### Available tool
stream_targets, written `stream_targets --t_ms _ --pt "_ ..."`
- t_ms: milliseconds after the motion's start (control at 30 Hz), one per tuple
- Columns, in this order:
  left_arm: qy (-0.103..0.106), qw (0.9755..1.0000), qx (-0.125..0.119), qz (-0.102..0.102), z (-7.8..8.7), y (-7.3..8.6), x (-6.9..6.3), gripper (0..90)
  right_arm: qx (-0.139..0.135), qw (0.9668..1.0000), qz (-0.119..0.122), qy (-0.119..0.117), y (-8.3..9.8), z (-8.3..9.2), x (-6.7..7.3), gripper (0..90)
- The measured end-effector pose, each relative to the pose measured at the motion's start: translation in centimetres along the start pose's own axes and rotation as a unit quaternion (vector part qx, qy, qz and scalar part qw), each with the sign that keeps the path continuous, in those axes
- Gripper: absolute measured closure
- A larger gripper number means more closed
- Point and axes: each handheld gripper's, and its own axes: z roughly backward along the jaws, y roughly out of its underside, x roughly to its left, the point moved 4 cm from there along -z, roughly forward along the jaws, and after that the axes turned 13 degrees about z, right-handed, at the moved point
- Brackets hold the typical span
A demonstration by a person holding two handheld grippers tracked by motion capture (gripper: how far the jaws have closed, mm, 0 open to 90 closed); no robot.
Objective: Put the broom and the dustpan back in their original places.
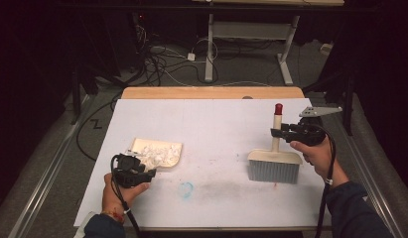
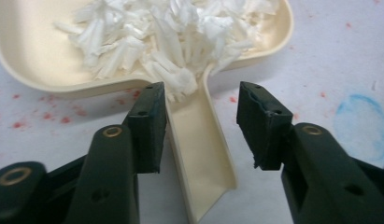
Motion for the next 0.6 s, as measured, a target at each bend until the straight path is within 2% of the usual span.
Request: stream_targets --t_ms 67,133,200,300,333,367,467,533,600 --pt "0.007 0.9999 0.003 -0.011 0.0 0.3 -0.4 47.8 0.008 0.9997 -0.009 0.022 0.3 -0.6 -0.7 60.6" --pt "-0.001 0.9996 0.003 -0.029 0.2 0.4 -0.8 44.2 0.017 0.9991 -0.015 0.037 0.5 -1.4 -1.3 59.6" --pt "-0.009 0.9989 -0.009 -0.045 0.5 0.4 -0.9 40.2 0.029 0.998 -0.016 0.055 0.6 -2.1 -1.7 58.1" --pt "-0.018 0.9965 -0.035 -0.073 1.1 0.4 -1.0 32.0 0.041 0.9959 -0.02 0.078 0.9 -3.0 -2.0 56.5" --pt "-0.017 0.9953 -0.044 -0.085 1.2 0.5 -1.1 28.7 0.039 0.995 -0.021 0.089 0.9 -3.2 -2.1 53.1" --pt "-0.02 0.9937 -0.053 -0.097 1.4 0.6 -1.2 27.6 0.039 0.9936 -0.02 0.104 0.9 -3.3 -2.2 53.9" --pt "-0.028 0.9881 -0.079 -0.129 1.7 0.8 -1.5 24.0 0.032 0.9929 -0.015 0.113 0.7 -3.4 -2.1 53.5" --pt "-0.019 0.9847 -0.093 -0.146 1.8 0.9 -1.7 23.5 0.033 0.9916 -0.003 0.125 0.5 -3.4 -1.9 51.9" --pt "-0.022 0.9816 -0.104 -0.159 1.9 1.0 -1.8 22.1 0.03 0.9902 0.003 0.137 0.4 -3.3 -1.7 50.4"
